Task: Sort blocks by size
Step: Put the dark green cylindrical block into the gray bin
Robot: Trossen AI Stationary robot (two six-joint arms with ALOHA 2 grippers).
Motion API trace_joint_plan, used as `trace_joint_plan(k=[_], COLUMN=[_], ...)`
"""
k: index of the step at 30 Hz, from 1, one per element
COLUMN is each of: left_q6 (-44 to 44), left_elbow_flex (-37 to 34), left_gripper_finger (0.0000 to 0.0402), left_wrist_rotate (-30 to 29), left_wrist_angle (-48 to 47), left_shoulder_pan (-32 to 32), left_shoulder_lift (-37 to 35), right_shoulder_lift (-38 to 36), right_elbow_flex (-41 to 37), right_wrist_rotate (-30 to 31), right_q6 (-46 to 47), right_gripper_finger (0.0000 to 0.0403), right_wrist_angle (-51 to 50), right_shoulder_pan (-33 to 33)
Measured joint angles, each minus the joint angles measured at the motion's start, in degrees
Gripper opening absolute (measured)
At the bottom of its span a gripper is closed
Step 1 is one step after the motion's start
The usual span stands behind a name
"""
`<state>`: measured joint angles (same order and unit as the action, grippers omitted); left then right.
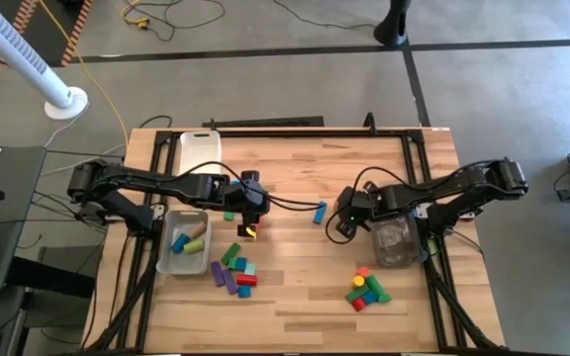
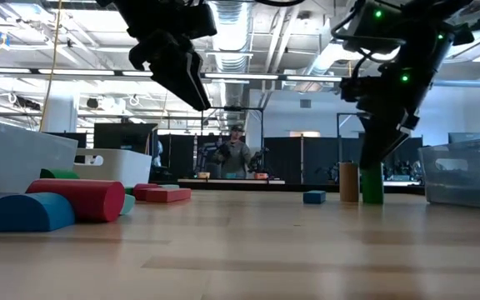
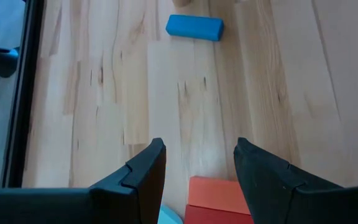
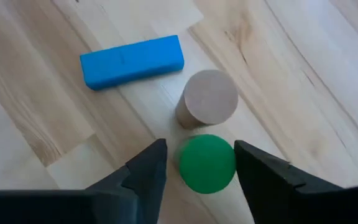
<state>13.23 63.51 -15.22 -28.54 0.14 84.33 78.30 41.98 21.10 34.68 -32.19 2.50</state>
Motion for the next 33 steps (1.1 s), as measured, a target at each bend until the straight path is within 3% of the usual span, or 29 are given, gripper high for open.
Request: trace_joint_plan(k=[6, 15, 23, 33], left_q6=[-0.04, -0.2, -0.2, 1.97], left_elbow_flex=[0.0, 0.0, 0.0, 0.0], left_gripper_finger=[0.0181, 0.0181, 0.0181, 0.0181], left_wrist_rotate=[-0.02, 0.02, 3.64, 6.56], left_wrist_angle=[-0.02, 0.81, 6.2, 12.96], left_shoulder_pan=[0.02, 0.02, 0.02, 0.02], left_shoulder_lift=[0.0, 0.0, 0.0, 0.0], right_shoulder_lift=[0.11, 0.44, 1.23, -5.27], right_elbow_flex=[-0.01, 0.07, 0.14, 4.32], right_wrist_rotate=[-0.96, -1.4, -1.32, -2.37], right_q6=[0.89, 0.87, 0.87, 0.75], right_gripper_finger=[0.0167, 0.0166, 0.0161, 0.0146], right_wrist_angle=[-1.65, -1.89, -1.66, -1.88], right_shoulder_pan=[0.0, 0.02, 0.55, 6.09])
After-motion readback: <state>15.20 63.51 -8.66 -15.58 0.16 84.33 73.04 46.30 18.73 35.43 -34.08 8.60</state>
